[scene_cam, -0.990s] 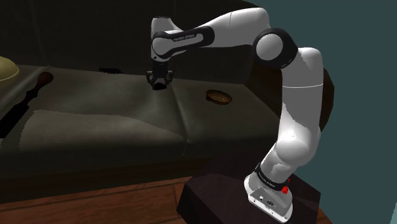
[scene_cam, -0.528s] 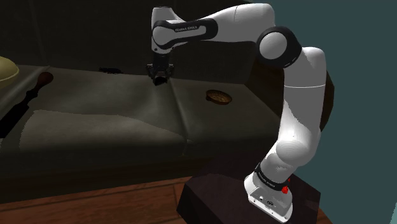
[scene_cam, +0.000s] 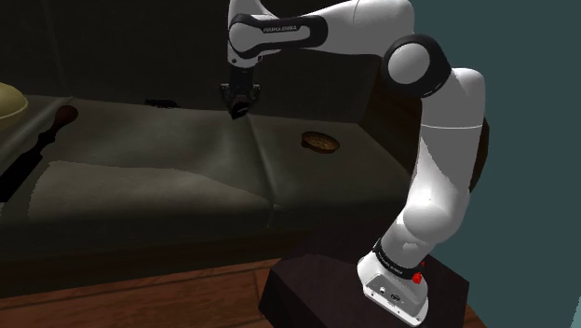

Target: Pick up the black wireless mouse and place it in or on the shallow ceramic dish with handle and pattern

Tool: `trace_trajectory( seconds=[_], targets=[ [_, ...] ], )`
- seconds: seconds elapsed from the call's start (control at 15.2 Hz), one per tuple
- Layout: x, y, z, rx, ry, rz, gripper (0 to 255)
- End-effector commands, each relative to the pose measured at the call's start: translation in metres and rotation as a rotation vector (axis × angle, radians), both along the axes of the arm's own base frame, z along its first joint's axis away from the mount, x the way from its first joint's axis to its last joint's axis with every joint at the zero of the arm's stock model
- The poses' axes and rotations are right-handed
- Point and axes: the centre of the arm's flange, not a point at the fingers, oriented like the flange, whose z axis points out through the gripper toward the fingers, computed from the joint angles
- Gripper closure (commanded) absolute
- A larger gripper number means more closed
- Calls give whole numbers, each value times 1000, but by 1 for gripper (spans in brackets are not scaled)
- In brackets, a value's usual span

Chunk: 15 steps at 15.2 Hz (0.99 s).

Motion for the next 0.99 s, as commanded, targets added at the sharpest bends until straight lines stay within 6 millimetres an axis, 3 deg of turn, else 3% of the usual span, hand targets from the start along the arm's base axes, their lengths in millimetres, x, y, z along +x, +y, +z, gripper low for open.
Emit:
trace_trajectory(
  seconds=[0.0,0.92],
  targets=[
    [-15,-19,0,0,0,0,255],
    [-119,-172,-2,0,0,0,255]
  ],
)
